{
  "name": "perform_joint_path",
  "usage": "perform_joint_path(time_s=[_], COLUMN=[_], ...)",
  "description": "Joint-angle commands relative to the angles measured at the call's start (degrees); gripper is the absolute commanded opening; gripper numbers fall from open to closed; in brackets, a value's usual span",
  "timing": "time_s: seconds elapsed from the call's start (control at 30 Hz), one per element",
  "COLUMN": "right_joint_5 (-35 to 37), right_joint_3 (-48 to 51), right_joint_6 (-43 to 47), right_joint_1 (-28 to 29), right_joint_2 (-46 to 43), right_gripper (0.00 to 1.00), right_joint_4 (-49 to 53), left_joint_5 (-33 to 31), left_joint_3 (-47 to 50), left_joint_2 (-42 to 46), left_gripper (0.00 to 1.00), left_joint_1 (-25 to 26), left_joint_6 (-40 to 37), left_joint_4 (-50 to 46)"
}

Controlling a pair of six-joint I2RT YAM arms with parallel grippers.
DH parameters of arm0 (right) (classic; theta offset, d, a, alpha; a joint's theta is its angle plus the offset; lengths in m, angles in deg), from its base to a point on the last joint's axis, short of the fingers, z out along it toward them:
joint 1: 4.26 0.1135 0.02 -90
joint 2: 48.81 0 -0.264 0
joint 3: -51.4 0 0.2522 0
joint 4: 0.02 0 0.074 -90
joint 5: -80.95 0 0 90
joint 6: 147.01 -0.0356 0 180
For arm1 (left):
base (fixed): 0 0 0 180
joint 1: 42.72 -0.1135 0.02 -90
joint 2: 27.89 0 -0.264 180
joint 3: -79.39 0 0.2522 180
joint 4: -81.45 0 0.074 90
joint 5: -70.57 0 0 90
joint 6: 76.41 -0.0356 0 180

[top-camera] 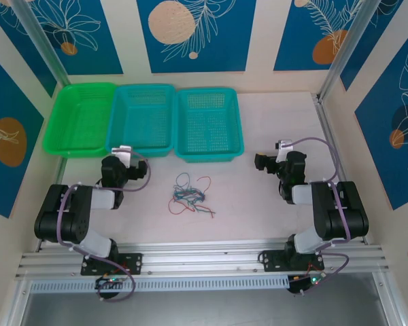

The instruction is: Untangle the cables

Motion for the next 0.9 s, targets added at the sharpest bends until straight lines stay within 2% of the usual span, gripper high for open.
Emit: perform_joint_path(time_s=[0.0,0.6,0.73,0.8,0.87], right_joint_5=[1.2,1.3,6.4,6.4,6.5], right_joint_3=[-1.4,-0.8,2.0,2.4,0.7], right_joint_6=[-0.6,-0.9,-3.8,-7.1,-11.3], right_joint_1=[-0.3,-0.5,-0.7,-1.3,-1.6], right_joint_2=[0.6,-0.3,-10.4,-17.5,-26.4], right_gripper=[0.99,0.99,0.99,0.99,1.0], right_joint_4=[-2.0,-2.6,1.8,8.7,20.8], left_joint_5=[1.4,1.7,3.4,3.6,-0.3], left_joint_3=[-1.4,-1.3,0.3,1.7,2.2], left_joint_2=[-0.5,-0.5,0.6,3.4,8.6], left_gripper=[1.0,1.0,0.97,0.94,0.91], left_joint_1=[-0.9,-0.9,-0.9,-0.9,-0.7], left_joint_6=[-0.7,-0.5,-1.2,-1.6,0.1], left_joint_4=[1.9,2.0,4.2,4.2,0.1])
